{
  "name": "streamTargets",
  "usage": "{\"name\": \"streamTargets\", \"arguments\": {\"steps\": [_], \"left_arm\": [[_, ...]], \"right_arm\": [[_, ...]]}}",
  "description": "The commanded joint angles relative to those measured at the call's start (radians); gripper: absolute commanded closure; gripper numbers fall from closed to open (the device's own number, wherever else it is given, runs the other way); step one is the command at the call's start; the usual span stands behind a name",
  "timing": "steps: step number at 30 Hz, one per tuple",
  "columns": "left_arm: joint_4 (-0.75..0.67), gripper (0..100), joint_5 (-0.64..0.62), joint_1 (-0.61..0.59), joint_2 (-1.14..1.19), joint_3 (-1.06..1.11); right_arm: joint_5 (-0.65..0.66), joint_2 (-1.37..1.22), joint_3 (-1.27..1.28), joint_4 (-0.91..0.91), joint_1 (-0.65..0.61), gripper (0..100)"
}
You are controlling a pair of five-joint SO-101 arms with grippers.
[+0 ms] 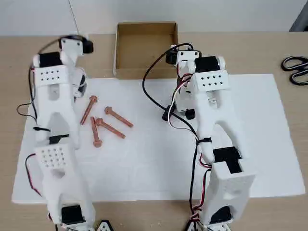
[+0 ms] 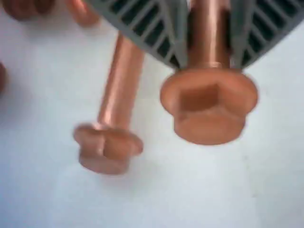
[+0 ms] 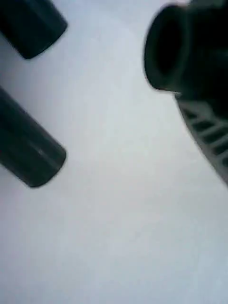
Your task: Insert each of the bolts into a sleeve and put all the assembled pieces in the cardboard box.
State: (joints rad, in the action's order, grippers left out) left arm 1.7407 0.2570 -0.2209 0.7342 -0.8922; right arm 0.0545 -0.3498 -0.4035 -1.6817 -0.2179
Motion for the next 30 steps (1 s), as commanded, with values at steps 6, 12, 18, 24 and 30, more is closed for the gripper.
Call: {"name": "streamTargets", "arguments": {"steps": [6,12,18,24,30], "left_arm": [[0.014,100,-0.002,0.057,-0.542,0.162],[0.012,100,-0.003,0.084,-0.862,0.312],[0.009,100,-0.087,0.086,-1.106,0.453],[-0.104,100,-0.196,0.086,-1.330,0.616],[-0.278,100,-0.226,0.133,-1.542,0.928]], "right_arm": [[0.009,0.031,-0.058,-0.010,-0.038,99.1],[0.009,0.236,-0.058,-0.016,-0.093,99.1],[0.009,0.498,0.005,-0.027,-0.153,99.1],[0.005,0.740,0.204,0.015,-0.188,99.1],[0.009,0.932,0.497,0.225,-0.186,99.1]]}}
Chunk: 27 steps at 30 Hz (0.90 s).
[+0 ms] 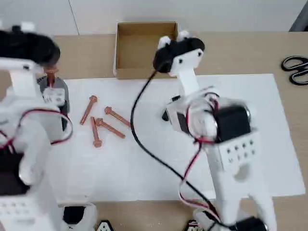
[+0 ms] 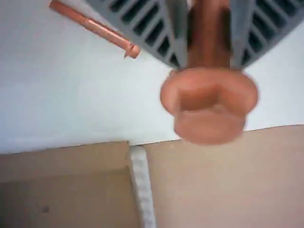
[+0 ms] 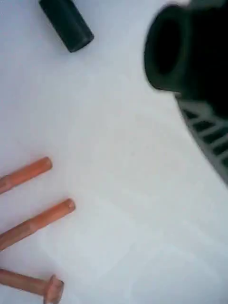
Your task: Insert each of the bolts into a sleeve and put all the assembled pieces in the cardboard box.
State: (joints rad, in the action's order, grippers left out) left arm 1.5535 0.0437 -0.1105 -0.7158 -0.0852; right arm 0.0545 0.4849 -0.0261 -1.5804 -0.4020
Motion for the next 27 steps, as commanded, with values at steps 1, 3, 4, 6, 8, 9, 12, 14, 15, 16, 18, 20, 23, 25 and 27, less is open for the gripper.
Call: {"name": "streamTargets", "arguments": {"steps": [1,3,4,6,8,9,12,14,15,16,18,20,23,25,27], "left_arm": [[-0.118,100,-0.012,0.037,-0.120,0.176],[-0.170,100,-0.012,0.057,-0.169,0.275],[-0.199,100,-0.012,0.064,-0.190,0.318],[-0.261,100,-0.011,0.074,-0.230,0.400],[-0.321,100,-0.008,0.072,-0.262,0.466],[-0.344,100,-0.008,0.069,-0.279,0.493],[-0.370,100,-0.006,0.072,-0.327,0.555],[-0.354,100,-0.006,0.075,-0.358,0.596],[-0.338,100,-0.006,0.077,-0.368,0.619],[-0.318,99,-0.008,0.087,-0.382,0.645],[-0.284,99,-0.011,0.106,-0.407,0.688],[-0.276,99,-0.011,0.112,-0.440,0.717],[-0.350,99,-0.015,0.115,-0.483,0.754],[-0.450,99,-0.037,0.132,-0.505,0.803],[-0.555,99,-0.078,0.152,-0.522,0.874]], "right_arm": [[0.009,0.125,0.181,0.176,-0.002,99.1],[0.009,0.180,0.311,0.278,-0.004,99.1],[0.009,0.209,0.374,0.334,-0.004,99.1],[0.011,0.268,0.489,0.435,-0.002,99.2],[0.011,0.323,0.597,0.530,-0.002,99.2],[0.011,0.348,0.646,0.576,-0.002,99.2],[0.006,0.415,0.779,0.702,-0.002,99.2],[0.003,0.461,0.856,0.766,-0.004,99.1],[0.003,0.486,0.891,0.794,-0.005,99.1],[0.002,0.512,0.927,0.819,-0.005,99.1],[0.002,0.565,1.000,0.868,-0.007,99.1],[0.002,0.621,1.085,0.923,-0.007,99.1],[0.003,0.700,1.218,1.041,-0.007,99.1],[0.003,0.746,1.312,1.139,-0.010,99.1],[0.003,0.780,1.393,1.239,-0.010,99.1]]}}
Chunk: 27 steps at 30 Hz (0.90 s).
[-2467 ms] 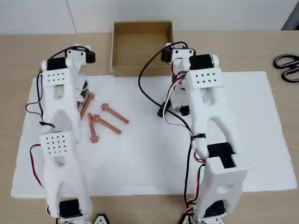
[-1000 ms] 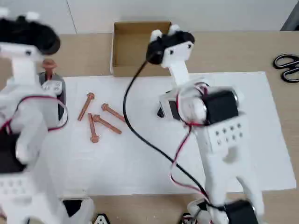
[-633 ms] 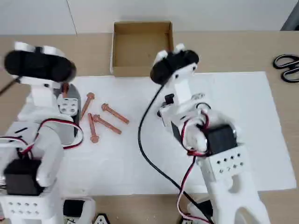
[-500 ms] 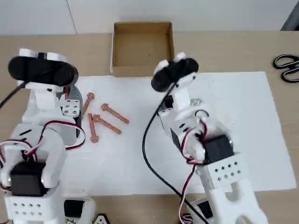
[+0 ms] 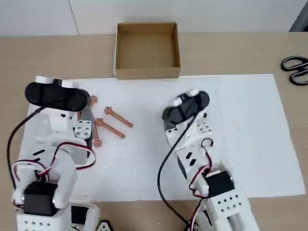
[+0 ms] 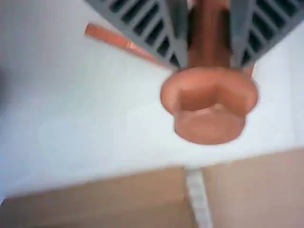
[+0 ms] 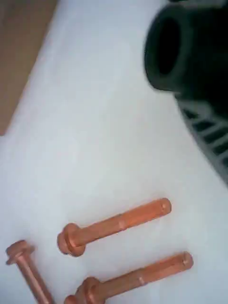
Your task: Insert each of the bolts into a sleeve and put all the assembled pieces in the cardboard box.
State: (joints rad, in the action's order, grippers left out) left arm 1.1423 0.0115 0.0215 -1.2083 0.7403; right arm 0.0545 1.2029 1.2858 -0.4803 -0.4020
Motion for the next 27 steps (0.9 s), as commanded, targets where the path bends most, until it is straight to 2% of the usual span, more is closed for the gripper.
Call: {"name": "streamTargets", "arguments": {"steps": [1,5,9,16,22,27], "left_arm": [[-0.206,99,-0.075,0.032,-0.037,0.082],[-0.377,99,-0.233,0.097,-0.055,0.168],[-0.480,99,-0.385,0.150,-0.052,0.217],[-0.494,99,-0.397,0.262,-0.061,0.278],[-0.506,99,-0.396,0.288,-0.061,0.325],[-0.603,99,-0.394,0.298,-0.063,0.400]], "right_arm": [[0.003,0.076,0.118,0.182,-0.010,99.1],[0.003,0.120,0.218,0.274,-0.010,99.1],[0.003,0.168,0.284,0.283,-0.054,99.1],[0.005,0.303,0.373,0.280,-0.226,99.1],[-0.009,0.366,0.402,0.280,-0.242,99.1],[-0.138,0.372,0.402,0.278,-0.242,99.2]]}}
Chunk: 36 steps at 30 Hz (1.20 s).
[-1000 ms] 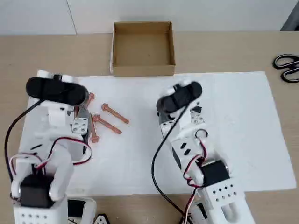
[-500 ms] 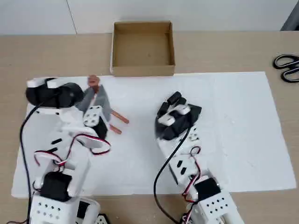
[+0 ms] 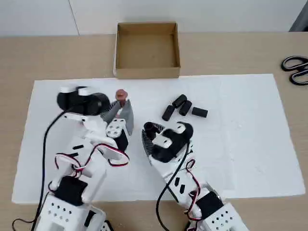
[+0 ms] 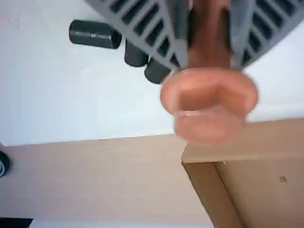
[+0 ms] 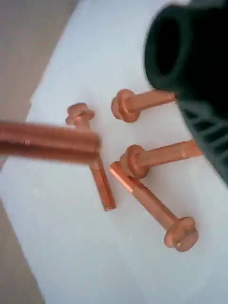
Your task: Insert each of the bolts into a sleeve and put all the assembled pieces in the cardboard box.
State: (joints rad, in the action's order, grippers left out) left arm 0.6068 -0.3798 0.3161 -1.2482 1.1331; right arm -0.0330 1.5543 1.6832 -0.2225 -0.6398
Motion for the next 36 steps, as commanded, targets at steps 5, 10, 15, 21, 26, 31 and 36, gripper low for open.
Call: {"name": "streamTargets", "arguments": {"steps": [5,10,15,21,26,31,36], "left_arm": [[-0.074,99,-0.003,0.003,-0.023,0.007],[-0.072,99,-0.006,0.006,-0.061,0.008],[-0.032,99,-0.006,0.058,-0.071,0.010],[-0.018,99,-0.008,0.069,-0.071,0.010],[0.003,99,-0.008,0.095,-0.071,0.008],[0.003,99,-0.008,0.101,-0.071,0.013],[0.003,99,-0.008,0.101,-0.074,0.025]], "right_arm": [[-0.054,0.018,0.006,-0.010,-0.081,99.2],[-0.054,0.021,0.006,-0.042,-0.116,99.2],[-0.054,0.019,0.006,-0.042,-0.116,99.2],[-0.054,0.018,0.006,-0.042,-0.116,99.2],[-0.054,0.019,0.006,-0.042,-0.116,99.2],[-0.054,0.019,0.006,-0.042,-0.116,99.2],[-0.054,0.019,0.006,-0.042,-0.114,99.2]]}}
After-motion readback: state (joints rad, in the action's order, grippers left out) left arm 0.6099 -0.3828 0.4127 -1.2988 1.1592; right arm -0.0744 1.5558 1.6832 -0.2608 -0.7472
